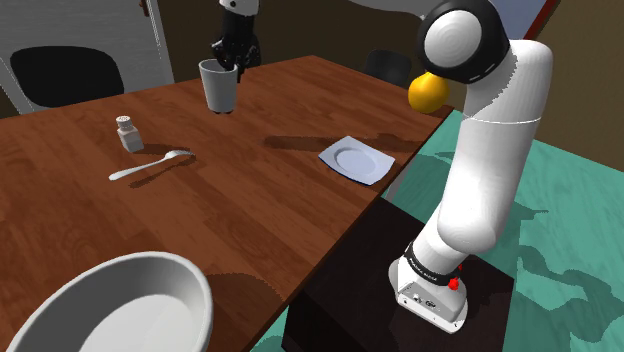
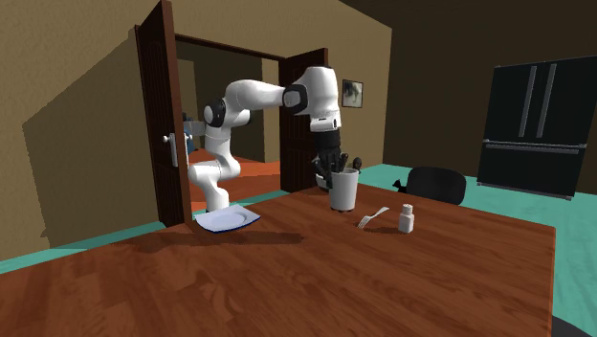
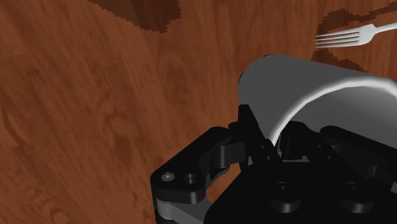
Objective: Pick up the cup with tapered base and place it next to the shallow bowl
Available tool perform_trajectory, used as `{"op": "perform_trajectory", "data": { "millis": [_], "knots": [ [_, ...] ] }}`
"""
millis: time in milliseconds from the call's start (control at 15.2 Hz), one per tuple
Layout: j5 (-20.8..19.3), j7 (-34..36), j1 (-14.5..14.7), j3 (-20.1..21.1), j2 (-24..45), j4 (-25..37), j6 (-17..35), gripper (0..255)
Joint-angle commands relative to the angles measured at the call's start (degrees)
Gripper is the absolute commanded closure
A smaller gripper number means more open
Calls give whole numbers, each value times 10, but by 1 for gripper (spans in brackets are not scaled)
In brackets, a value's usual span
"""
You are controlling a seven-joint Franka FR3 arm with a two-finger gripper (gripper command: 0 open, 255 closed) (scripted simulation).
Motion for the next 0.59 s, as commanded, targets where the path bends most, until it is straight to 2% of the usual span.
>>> {"op": "perform_trajectory", "data": {
  "millis": [0, 528],
  "knots": [
    [0, 0, 0, 0, 4, 20, -16, 255],
    [-3, 5, 3, 0, 24, 113, -89, 255]
  ]
}}
